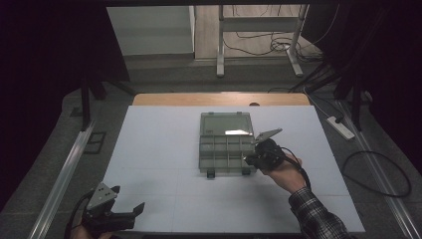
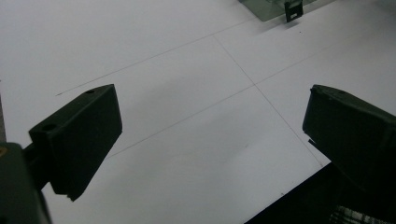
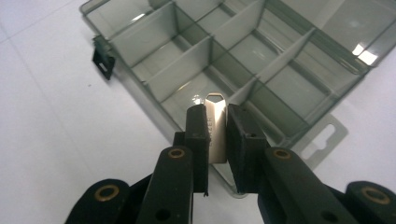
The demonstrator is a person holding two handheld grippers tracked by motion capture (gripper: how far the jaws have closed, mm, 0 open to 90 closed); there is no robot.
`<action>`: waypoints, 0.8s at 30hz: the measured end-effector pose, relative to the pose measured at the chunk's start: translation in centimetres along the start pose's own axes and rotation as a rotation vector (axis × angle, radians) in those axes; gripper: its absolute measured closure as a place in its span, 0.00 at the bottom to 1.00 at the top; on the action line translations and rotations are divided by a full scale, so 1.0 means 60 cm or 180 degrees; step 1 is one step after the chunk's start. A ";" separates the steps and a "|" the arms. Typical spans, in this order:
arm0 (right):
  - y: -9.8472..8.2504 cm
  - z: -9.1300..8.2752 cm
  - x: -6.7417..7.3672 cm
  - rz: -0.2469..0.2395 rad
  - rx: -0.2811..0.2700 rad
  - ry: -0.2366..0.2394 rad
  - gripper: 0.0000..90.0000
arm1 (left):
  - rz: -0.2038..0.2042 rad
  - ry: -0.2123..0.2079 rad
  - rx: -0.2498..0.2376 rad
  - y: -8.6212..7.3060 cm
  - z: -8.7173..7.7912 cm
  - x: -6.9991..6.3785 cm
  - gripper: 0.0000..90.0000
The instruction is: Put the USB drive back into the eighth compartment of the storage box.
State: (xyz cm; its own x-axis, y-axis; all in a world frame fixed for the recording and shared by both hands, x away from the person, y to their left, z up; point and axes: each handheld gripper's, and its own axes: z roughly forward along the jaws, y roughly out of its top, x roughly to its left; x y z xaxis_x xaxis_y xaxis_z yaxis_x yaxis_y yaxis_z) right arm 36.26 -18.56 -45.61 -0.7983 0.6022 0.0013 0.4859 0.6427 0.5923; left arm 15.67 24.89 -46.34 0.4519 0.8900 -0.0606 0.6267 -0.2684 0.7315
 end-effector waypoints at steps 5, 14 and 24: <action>-0.001 0.006 -0.012 0.0041 0.0012 -0.0083 0.88 | -0.0005 0.0009 0.0007 0.000 0.001 0.000 0.05; -0.003 0.019 -0.022 0.0047 0.0082 -0.0189 0.88 | -0.0003 0.0014 0.0007 0.000 0.000 0.000 0.05; -0.005 0.031 -0.018 -0.0014 0.0163 -0.0220 0.87 | 0.0004 0.0015 0.0008 0.000 0.000 0.000 0.05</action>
State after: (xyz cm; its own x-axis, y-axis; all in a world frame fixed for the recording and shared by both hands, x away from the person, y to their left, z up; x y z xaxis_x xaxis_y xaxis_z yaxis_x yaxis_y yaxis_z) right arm 37.64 -18.54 -47.30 -0.7749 0.6294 -0.0579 0.5014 0.6679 0.5501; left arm 15.64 24.88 -46.33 0.4497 0.8914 -0.0563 0.6277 -0.2706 0.7299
